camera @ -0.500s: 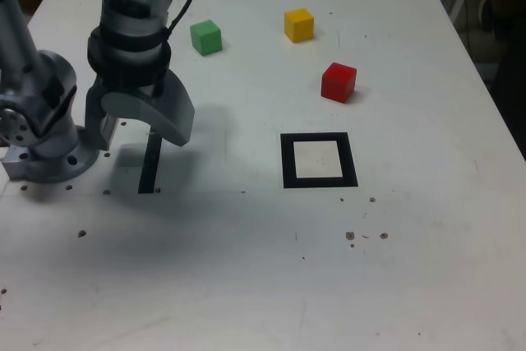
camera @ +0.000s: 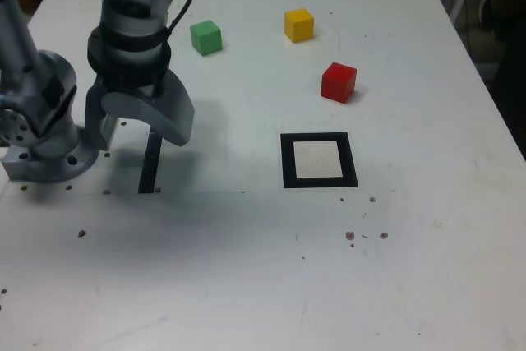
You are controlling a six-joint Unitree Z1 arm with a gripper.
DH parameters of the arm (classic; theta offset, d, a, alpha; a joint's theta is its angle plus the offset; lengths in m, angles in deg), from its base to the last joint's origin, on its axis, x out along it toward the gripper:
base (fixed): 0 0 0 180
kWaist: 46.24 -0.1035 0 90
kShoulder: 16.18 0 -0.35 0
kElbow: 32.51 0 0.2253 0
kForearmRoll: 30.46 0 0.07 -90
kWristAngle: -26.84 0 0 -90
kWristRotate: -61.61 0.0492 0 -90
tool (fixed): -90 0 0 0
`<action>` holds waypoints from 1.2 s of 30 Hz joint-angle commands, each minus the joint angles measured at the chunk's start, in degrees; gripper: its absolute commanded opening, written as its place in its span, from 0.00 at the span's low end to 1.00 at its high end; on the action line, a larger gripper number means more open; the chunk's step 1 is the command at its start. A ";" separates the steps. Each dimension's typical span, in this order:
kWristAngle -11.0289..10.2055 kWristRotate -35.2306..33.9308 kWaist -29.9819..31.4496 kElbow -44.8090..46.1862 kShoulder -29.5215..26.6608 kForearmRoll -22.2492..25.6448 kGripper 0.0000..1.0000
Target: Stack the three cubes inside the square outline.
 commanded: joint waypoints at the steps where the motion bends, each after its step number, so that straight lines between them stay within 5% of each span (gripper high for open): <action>1: 0.05 0.03 0.06 -0.13 0.14 0.18 0.97; 11: 3.18 6.82 -8.32 -3.07 -2.33 3.81 0.97; 26: -4.28 20.52 -20.05 -26.52 3.20 16.84 0.97; 36: -6.66 32.45 -26.68 -41.56 10.92 20.72 0.99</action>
